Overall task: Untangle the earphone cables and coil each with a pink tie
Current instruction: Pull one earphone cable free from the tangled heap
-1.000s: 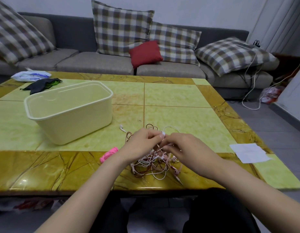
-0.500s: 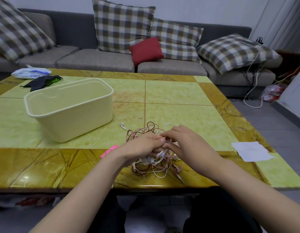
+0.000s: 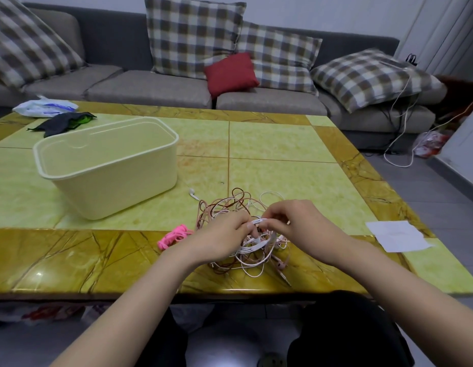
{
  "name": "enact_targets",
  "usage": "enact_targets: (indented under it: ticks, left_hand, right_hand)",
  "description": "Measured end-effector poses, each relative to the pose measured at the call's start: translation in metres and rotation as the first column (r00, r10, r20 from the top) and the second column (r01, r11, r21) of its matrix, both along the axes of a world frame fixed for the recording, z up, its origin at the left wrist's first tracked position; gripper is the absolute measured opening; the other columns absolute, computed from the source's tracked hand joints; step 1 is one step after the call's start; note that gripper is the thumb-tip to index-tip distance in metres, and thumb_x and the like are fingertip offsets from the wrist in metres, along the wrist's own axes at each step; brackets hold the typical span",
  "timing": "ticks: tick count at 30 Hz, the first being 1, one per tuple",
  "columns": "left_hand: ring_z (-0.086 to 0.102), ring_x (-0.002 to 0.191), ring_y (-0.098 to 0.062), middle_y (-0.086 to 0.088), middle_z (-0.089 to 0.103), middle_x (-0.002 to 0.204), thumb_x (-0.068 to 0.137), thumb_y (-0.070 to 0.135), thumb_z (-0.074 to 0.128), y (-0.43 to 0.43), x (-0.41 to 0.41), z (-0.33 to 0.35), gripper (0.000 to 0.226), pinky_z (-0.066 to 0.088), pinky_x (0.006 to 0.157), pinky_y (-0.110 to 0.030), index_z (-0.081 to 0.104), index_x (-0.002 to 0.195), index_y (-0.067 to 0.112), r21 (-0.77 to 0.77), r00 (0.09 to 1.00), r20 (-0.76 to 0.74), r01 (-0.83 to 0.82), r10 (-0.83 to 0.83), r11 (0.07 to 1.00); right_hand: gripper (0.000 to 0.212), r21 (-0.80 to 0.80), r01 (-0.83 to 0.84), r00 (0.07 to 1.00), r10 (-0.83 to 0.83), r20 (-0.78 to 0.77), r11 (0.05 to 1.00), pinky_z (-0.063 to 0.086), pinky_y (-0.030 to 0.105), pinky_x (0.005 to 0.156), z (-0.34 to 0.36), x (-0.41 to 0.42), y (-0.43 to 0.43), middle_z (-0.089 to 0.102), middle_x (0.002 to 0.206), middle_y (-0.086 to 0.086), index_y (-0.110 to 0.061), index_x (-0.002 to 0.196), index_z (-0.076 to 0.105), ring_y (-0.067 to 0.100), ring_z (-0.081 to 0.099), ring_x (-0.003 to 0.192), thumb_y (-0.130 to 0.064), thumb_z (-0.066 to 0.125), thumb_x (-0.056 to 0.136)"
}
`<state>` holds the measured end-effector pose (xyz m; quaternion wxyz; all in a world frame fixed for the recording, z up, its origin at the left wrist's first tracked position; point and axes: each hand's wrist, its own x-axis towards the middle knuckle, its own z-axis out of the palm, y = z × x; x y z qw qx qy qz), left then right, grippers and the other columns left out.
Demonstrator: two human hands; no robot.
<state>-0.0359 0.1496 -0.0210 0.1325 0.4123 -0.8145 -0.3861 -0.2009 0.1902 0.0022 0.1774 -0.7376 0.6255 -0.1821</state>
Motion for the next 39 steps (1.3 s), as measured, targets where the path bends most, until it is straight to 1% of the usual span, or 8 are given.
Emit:
enact_targets:
  ticks: [6, 9, 12, 17, 21, 26, 31, 39]
  left_hand:
    - [0.038, 0.057, -0.014, 0.003, 0.041, 0.060, 0.099, 0.013, 0.039, -0.006, 0.009, -0.004, 0.031, 0.033, 0.057, -0.028, 0.056, 0.075, 0.019, 0.144, 0.932, -0.318, -0.134, 0.174, 0.980]
    - [0.039, 0.054, -0.009, 0.004, 0.040, 0.059, 0.101, 0.010, 0.034, -0.012, 0.019, 0.002, 0.031, 0.038, 0.052, -0.015, 0.053, 0.077, 0.014, 0.227, 0.816, -0.484, -0.231, 0.315, 0.946]
    - [0.043, 0.051, -0.005, 0.006, 0.042, 0.058, 0.102, 0.013, 0.033, -0.025, 0.035, 0.004, 0.030, 0.044, 0.060, -0.022, 0.053, 0.079, 0.015, 0.293, 0.642, -0.626, -0.332, 0.443, 0.896]
    - [0.043, 0.044, 0.000, 0.001, 0.039, 0.062, 0.102, 0.011, 0.032, -0.041, 0.055, -0.002, 0.031, 0.047, 0.065, -0.025, 0.053, 0.080, 0.015, 0.347, 0.446, -0.683, -0.498, 0.578, 0.795]
    - [0.041, 0.045, 0.000, 0.000, 0.039, 0.061, 0.101, 0.010, 0.034, -0.051, 0.073, -0.012, 0.034, 0.037, 0.051, -0.013, 0.052, 0.075, 0.020, 0.194, 0.506, -0.584, -0.672, 0.635, 0.714]
    - [0.045, 0.066, -0.025, -0.007, 0.051, 0.069, 0.099, 0.015, 0.033, -0.060, 0.093, -0.025, 0.028, 0.030, 0.058, -0.033, 0.058, 0.087, 0.018, 0.016, 0.662, -0.266, -0.723, 0.700, 0.690]
    - [0.051, 0.110, -0.034, -0.017, 0.059, 0.117, 0.099, 0.011, 0.032, -0.063, 0.100, -0.040, 0.026, 0.038, 0.098, -0.044, 0.057, 0.107, 0.012, -0.106, 0.702, 0.086, -0.699, 0.707, 0.707]
    - [0.048, 0.115, -0.034, -0.017, 0.054, 0.124, 0.099, 0.016, 0.032, -0.051, 0.091, -0.049, 0.018, 0.034, 0.097, -0.040, 0.047, 0.105, 0.011, -0.058, 0.738, 0.327, -0.608, 0.590, 0.792]
  right_hand:
    - [0.014, -0.019, 0.038, 0.978, -0.034, 0.207, 0.999, 0.039, 0.015, 0.060, 0.000, 0.015, -0.002, 0.060, 0.079, -0.006, -0.019, 0.090, 0.061, 0.010, 0.057, 0.069, -0.032, 0.055, 0.093]
    - [0.030, -0.055, 0.133, 0.939, -0.107, 0.328, 0.990, 0.042, 0.014, 0.067, -0.004, 0.026, -0.005, 0.053, 0.102, -0.010, -0.020, 0.121, 0.048, 0.003, 0.055, 0.081, -0.033, 0.050, 0.095]
    - [0.023, -0.240, 0.274, 0.902, -0.163, 0.399, 0.931, 0.042, 0.021, 0.074, -0.012, 0.043, -0.005, 0.050, 0.102, -0.007, -0.020, 0.118, 0.042, -0.001, 0.050, 0.081, -0.026, 0.048, 0.096]
    - [0.011, -0.240, -0.177, 0.968, 0.213, 0.134, 0.955, 0.041, 0.025, 0.079, -0.042, 0.083, -0.003, 0.053, 0.101, -0.001, -0.014, 0.106, 0.051, 0.009, 0.050, 0.088, -0.014, 0.048, 0.095]
    - [0.030, -0.107, -0.269, 0.963, 0.270, -0.002, 0.957, 0.040, 0.037, 0.094, -0.064, 0.107, -0.022, 0.051, 0.123, 0.005, -0.014, 0.126, 0.046, 0.023, 0.051, 0.113, -0.017, 0.046, 0.096]
    - [0.038, -0.050, -0.137, 0.990, 0.136, -0.030, 0.989, 0.036, 0.035, 0.101, -0.074, 0.120, -0.051, 0.052, 0.135, 0.009, -0.010, 0.136, 0.044, 0.025, 0.047, 0.124, -0.013, 0.039, 0.098]
    - [0.034, 0.041, -0.077, 0.993, 0.080, -0.087, 0.996, 0.045, 0.040, 0.094, -0.079, 0.125, -0.071, 0.062, 0.123, 0.014, -0.010, 0.128, 0.055, 0.032, 0.056, 0.115, -0.013, 0.043, 0.096]
    - [0.026, 0.071, -0.085, 0.993, 0.090, -0.074, 0.994, 0.045, 0.033, 0.083, -0.084, 0.122, -0.068, 0.067, 0.109, 0.001, -0.022, 0.116, 0.058, 0.024, 0.060, 0.102, -0.025, 0.058, 0.089]
